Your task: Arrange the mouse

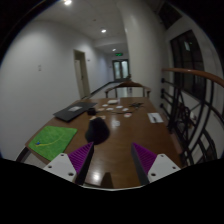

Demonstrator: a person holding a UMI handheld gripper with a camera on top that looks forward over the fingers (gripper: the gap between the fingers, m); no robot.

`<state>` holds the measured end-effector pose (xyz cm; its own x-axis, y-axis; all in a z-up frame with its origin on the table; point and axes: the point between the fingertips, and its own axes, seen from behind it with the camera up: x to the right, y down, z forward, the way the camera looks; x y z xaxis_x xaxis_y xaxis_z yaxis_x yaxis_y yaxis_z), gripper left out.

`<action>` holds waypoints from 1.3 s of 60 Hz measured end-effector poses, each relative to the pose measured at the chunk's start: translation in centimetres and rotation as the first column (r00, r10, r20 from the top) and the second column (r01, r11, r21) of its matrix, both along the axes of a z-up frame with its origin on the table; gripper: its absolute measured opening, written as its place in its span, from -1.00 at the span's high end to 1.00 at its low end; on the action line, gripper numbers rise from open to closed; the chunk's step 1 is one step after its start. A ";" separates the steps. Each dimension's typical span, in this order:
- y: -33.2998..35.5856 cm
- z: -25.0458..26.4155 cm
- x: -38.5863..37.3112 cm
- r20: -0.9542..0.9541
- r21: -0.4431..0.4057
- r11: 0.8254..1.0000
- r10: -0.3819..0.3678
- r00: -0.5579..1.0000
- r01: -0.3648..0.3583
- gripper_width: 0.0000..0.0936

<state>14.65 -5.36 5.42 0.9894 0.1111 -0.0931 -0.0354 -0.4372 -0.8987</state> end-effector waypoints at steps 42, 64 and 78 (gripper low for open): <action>15.9 -3.8 -7.1 0.138 -0.023 0.993 -0.112 0.984 0.116 0.54; 10.7 10.5 -17.9 0.055 0.218 0.973 -0.091 0.994 0.077 0.60; 9.5 2.3 -30.0 0.097 0.084 0.996 -0.039 0.995 0.031 0.60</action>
